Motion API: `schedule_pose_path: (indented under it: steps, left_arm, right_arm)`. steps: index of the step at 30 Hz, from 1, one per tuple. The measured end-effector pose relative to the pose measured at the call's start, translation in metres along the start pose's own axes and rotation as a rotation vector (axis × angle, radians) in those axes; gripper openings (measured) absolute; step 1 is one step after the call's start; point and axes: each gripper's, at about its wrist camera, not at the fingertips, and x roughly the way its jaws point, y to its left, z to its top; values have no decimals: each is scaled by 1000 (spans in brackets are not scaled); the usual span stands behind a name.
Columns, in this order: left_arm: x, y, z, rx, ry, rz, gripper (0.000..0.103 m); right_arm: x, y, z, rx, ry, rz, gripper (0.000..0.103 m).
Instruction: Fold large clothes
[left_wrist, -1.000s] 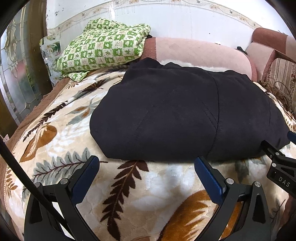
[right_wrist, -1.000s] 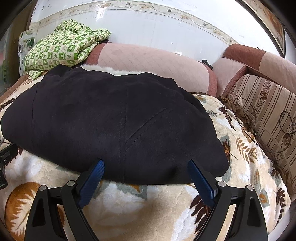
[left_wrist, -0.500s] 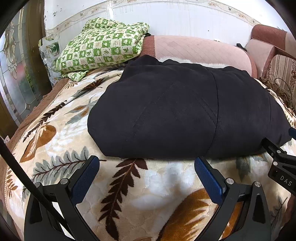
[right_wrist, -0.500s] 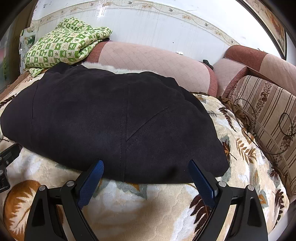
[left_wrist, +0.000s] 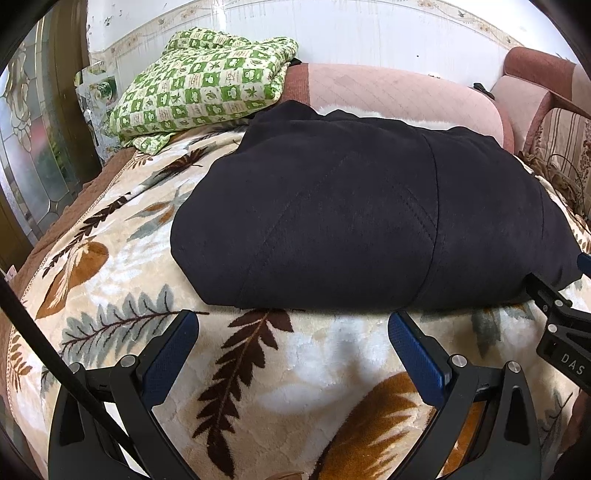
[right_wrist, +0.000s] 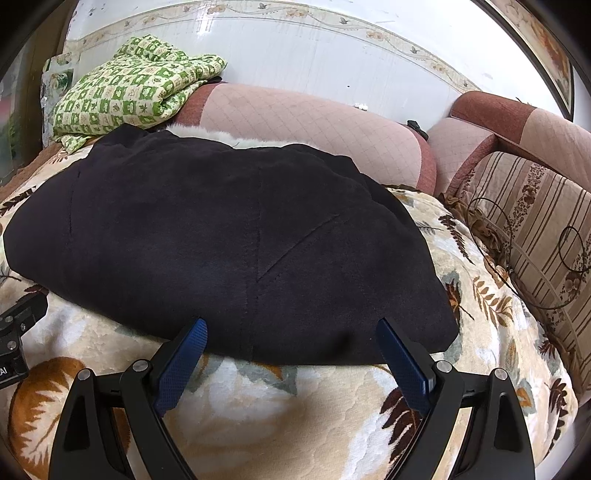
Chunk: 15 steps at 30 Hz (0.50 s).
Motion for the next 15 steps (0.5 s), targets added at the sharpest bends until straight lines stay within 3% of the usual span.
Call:
schedule_pose_path:
  steps: [15]
  left_arm:
    - [5,5,1,-26,22,-20,102]
  right_arm:
    - [-1,-1,0,-5,-2,5,95]
